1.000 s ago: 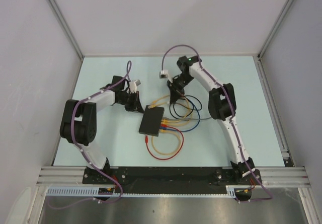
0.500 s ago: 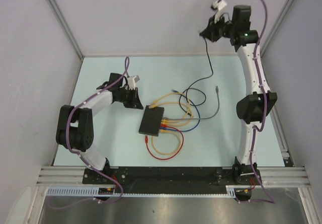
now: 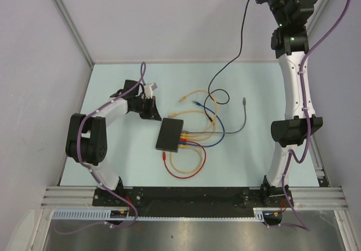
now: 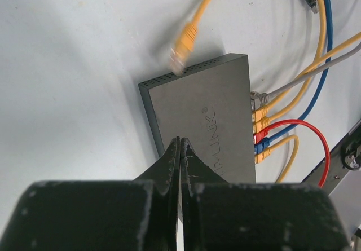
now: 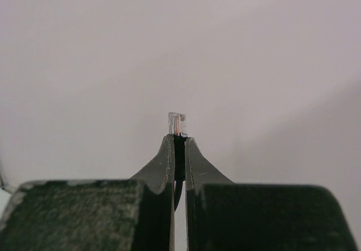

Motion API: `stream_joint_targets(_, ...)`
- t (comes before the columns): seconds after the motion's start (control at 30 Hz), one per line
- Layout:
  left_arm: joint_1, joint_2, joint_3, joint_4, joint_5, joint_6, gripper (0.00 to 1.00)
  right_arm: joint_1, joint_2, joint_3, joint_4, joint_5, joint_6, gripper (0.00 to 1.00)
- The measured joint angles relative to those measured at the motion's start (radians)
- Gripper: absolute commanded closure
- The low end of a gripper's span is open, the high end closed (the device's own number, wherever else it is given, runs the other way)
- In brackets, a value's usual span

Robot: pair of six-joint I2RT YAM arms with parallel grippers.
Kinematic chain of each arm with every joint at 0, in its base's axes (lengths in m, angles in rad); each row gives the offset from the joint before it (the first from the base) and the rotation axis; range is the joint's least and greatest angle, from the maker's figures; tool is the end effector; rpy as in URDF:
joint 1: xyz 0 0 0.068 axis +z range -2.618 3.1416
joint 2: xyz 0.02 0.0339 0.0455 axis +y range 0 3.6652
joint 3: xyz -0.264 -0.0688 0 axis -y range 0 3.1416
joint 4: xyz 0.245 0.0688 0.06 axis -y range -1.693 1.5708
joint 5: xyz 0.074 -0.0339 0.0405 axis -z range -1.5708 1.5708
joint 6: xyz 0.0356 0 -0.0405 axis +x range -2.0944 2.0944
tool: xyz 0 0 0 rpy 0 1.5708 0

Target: Pull the plug from the switch port

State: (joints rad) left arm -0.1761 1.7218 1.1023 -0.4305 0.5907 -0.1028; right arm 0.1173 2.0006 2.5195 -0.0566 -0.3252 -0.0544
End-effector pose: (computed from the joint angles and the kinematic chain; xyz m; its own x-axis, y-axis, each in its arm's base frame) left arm 0.3367 -0.0801 0.1913 -0.8924 0.0722 -0.4454 0.3285 0.7807 -0.5316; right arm 0.4053 0.0592 0.5751 0.4638 0.0028 -0.8860 -0.3702 0.9091 -0.1910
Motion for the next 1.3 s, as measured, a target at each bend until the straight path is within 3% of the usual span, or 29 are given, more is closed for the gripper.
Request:
stream_joint_targets(0.2, 0.000, 0.000, 0.000, 0.000, 0.000, -0.002, 0.95, -0.015, -0.011, -0.019, 0.040, 0.097, 0.042, 1.00)
stream_joint_targets(0.43, 0.000, 0.000, 0.000, 0.000, -0.001, -0.002, 0.81, 0.006, 0.003, 0.020, 0.169, 0.318, -0.063, 1.00)
stream_joint_targets(0.67, 0.000, 0.000, 0.000, -0.002, -0.003, -0.002, 0.77, -0.051, 0.042, 0.098, 0.357, 0.509, -0.176, 1.00)
stream_joint_targets(0.8, 0.000, 0.000, 0.000, -0.002, -0.003, -0.003, 0.75, -0.068, 0.014, -0.010, 0.393, 0.537, -0.221, 1.00)
stream_joint_targets(1.0, 0.000, 0.000, -0.002, 0.000, -0.004, -0.003, 0.72, -0.084, -0.014, -0.375, 0.401, 0.536, -0.328, 1.00)
stream_joint_targets(1.17, 0.000, -0.012, -0.018, 0.002, -0.008, -0.002, 0.71, -0.095, 0.061, -0.638, 0.289, 0.501, -0.418, 1.00)
stream_joint_targets(1.3, 0.000, -0.050, -0.056, 0.002, -0.013, -0.001, 0.70, -0.095, 0.147, -0.736, 0.180, 0.500, -0.461, 0.95)
